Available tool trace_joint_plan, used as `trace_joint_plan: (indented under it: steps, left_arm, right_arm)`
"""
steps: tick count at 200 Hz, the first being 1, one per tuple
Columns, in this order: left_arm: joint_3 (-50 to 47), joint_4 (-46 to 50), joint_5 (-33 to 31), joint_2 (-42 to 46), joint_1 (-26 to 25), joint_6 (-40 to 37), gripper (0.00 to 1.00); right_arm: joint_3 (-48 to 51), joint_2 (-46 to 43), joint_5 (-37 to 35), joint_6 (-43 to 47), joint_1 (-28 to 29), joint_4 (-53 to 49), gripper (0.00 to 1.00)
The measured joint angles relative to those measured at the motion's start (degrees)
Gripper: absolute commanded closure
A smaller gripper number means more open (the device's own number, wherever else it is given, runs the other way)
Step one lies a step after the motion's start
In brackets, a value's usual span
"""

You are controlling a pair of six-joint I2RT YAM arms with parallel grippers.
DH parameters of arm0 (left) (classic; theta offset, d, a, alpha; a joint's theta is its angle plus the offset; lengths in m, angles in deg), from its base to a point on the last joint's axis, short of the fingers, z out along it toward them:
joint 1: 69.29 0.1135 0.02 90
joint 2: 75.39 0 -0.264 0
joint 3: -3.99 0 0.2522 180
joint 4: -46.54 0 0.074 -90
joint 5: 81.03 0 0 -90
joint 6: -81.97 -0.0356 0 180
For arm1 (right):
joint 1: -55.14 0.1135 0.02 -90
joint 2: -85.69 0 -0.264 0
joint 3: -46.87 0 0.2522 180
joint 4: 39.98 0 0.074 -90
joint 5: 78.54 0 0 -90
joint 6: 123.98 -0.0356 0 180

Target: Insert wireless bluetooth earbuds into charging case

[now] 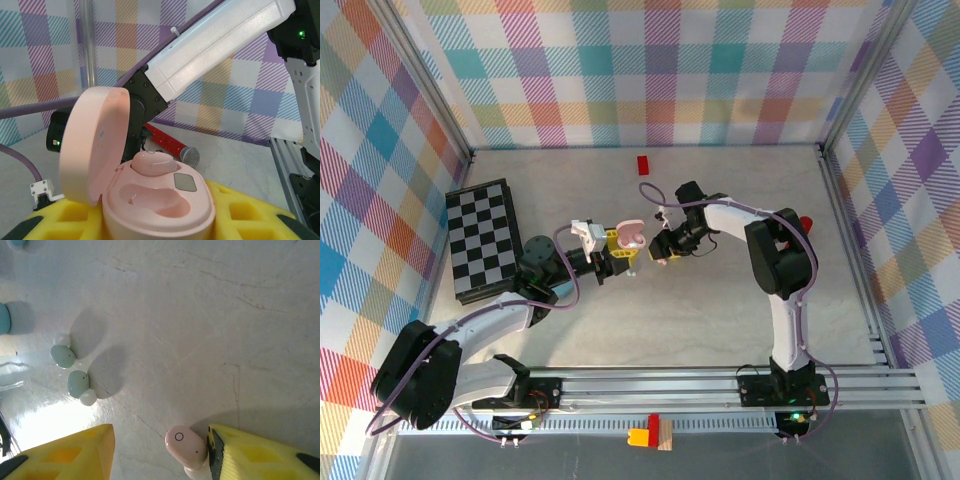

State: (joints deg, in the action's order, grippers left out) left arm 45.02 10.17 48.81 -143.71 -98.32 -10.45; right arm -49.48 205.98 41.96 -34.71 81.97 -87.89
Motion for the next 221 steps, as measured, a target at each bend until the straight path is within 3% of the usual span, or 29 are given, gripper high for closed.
trace_joint_plan:
  steps: [146, 221]
  left_arm:
    - [1.18, 0.68, 0.15, -1.55, 0.00, -0.46, 0.63]
    - [0.87, -1.16, -3.61, -2.91, 0.00, -1.55, 0.64]
  right_arm:
    - [-1.22, 0.98, -3.56, -0.15, 0.26, -3.04, 0.80]
    - [4.09, -4.00, -8.48, -2.97, 0.94, 0.74, 0.84]
